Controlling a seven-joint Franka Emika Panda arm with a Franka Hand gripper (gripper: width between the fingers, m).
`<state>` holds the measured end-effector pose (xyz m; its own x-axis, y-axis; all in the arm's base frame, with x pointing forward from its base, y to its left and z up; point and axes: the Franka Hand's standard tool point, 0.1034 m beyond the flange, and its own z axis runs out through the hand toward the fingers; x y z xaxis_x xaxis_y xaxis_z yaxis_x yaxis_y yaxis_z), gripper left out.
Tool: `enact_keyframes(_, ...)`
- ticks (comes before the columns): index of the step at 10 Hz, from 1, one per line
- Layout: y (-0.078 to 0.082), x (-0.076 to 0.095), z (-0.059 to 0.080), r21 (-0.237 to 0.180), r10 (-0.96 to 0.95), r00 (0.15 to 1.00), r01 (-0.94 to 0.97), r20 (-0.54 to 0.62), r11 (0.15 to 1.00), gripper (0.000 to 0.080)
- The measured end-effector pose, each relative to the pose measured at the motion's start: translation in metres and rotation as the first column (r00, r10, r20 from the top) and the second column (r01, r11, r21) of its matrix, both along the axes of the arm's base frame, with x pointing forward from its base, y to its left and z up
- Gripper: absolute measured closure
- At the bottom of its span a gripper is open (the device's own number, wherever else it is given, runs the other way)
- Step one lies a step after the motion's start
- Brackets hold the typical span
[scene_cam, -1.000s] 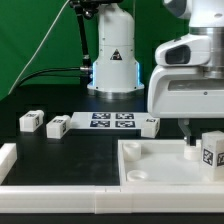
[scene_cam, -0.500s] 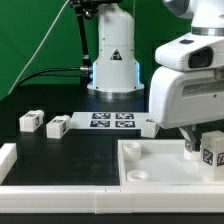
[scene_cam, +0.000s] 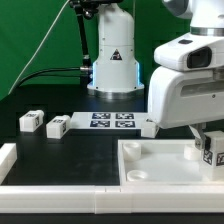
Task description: Assemble one leg
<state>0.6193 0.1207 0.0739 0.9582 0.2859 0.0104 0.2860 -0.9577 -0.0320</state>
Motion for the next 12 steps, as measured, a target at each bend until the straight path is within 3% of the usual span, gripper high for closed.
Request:
enact_keyframes(2, 0.0008, -0.0002, 0.0001, 0.007, -0.139, 0.990, 0.139, 0.017, 0.990, 0.0508)
enact_keyframes(4, 0.0010, -0.0003, -0.0002, 0.034, -0.450, 0.893, 0.450, 0.012, 0.893, 0.0508)
enact_keyframes(6, -0.0001, 0.0015, -0.0003, 0.058, -0.660, 0.751, 0.659, -0.008, 0.750, 0.0508)
enact_keyframes(8, 0.0009, 0.0023, 0.0003, 0.058, -0.859, 0.509, 0.860, -0.046, 0.507, 0.0507)
enact_keyframes(11, 0.0010, 0.0031, 0.0003, 0.044, -0.971, 0.226, 0.974, -0.079, 0.223, 0.0507)
enact_keyframes(12, 0.0012, 0.0036, 0.0002, 0.048, -0.977, 0.195, 0.980, -0.080, 0.192, 0.0507)
